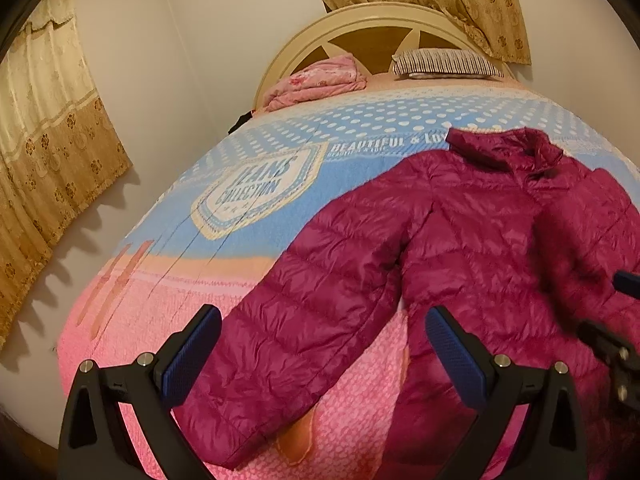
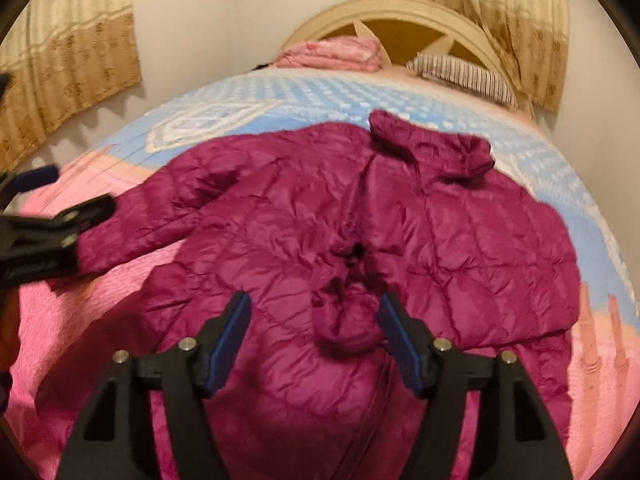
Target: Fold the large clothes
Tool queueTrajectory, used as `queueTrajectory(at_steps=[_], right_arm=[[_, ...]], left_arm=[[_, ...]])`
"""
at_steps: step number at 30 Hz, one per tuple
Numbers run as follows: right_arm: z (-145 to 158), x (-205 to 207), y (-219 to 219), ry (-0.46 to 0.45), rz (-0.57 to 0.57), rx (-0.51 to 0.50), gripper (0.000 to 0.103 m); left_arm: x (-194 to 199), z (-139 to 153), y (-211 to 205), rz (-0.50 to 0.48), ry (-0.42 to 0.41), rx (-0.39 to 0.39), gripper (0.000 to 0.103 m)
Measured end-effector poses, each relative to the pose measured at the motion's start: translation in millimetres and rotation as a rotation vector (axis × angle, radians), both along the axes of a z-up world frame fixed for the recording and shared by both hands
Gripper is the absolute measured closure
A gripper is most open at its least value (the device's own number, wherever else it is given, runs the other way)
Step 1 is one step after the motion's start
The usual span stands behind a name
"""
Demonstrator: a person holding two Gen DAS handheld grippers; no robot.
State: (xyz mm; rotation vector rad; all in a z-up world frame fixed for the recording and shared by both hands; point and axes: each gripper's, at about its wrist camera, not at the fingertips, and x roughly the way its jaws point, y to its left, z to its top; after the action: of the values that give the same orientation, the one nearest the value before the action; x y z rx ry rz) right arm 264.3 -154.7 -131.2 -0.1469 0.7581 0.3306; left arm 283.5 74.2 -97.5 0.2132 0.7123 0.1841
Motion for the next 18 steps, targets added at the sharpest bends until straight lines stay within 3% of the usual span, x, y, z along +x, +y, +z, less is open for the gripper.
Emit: queueTrajectory(at_steps=[5,13,18], right_arm=[[13.1,-2.9,-24.0,-0.044,-0.059,-0.005,0.034],[3.6,34.9,-99.9,-0.042,-0.308,-0.008,0.034],[2.7,57.4,-151.4,-0.035,-0.428,0.017,0.034]], left_arm=[[7.4,14.4,-30.4,-0.033,-0.037,-0.017,0.001],[27.5,10.0,-106.7,-0.106,-0.056,-0.042,0.001],[47.7,-12.6,-147.2,-0.097,-0.092,0.063,0.001]])
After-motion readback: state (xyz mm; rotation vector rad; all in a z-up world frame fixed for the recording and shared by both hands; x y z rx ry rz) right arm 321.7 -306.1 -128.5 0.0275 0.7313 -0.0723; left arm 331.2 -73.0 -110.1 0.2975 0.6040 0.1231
